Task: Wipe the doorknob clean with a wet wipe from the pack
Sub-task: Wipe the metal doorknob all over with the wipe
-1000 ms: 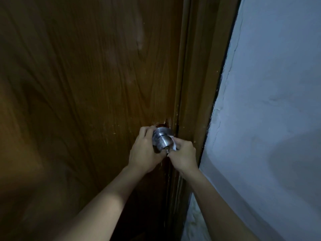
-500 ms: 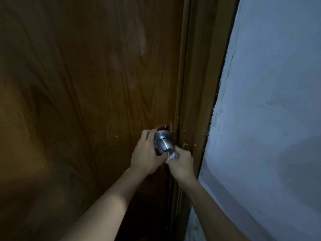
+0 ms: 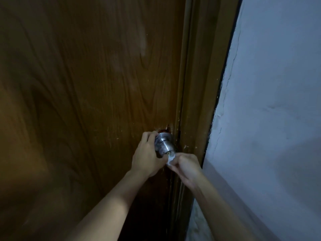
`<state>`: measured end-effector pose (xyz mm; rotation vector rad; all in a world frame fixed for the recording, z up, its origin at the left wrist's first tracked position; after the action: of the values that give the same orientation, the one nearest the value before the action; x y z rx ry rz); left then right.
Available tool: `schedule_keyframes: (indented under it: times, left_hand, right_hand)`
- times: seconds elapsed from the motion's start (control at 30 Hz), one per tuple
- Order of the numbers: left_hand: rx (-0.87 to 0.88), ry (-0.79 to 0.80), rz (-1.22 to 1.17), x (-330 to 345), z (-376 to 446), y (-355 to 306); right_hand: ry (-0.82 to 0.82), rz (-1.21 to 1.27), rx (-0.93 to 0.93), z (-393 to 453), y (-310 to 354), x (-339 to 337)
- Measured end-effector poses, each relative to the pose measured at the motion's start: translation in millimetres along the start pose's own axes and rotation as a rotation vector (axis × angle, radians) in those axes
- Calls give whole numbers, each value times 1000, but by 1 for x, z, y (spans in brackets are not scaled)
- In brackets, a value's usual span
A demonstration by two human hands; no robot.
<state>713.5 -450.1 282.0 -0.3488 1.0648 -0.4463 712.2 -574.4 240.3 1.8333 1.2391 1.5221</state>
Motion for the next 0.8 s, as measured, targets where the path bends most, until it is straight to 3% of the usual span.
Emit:
schedule_keyframes:
  times: [0.1,0.2,0.37,0.5,0.8]
  left_hand:
    - [3,13,-7,0,-1,-1]
    - [5,3,-7,-2,-2,-2]
    - [30,31,-33,-5,-22,9]
    - [-30,-91,-150,-6,-61,24]
    - [22,36,-358,-4,-81,23]
  right_hand:
    - [-28,177,14,1,-10,5]
    - [126,318,91,-5,-26,12]
    - [208,162,77,-11,-40,8]
    - [199,47,102,-15,-56,5]
    - [252,-248,-46,-21,-60,8]
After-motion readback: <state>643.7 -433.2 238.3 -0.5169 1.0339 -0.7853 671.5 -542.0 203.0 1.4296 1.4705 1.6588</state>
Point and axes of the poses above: each hand's wrist, its own z-axis towards the middle knuckle, its own x-axis out of the palm, y = z × x, the point moved 6 cm from there along z, towards the middle knuckle, and after that the axes turned 8 degrees about z, right-handed, at the moved point
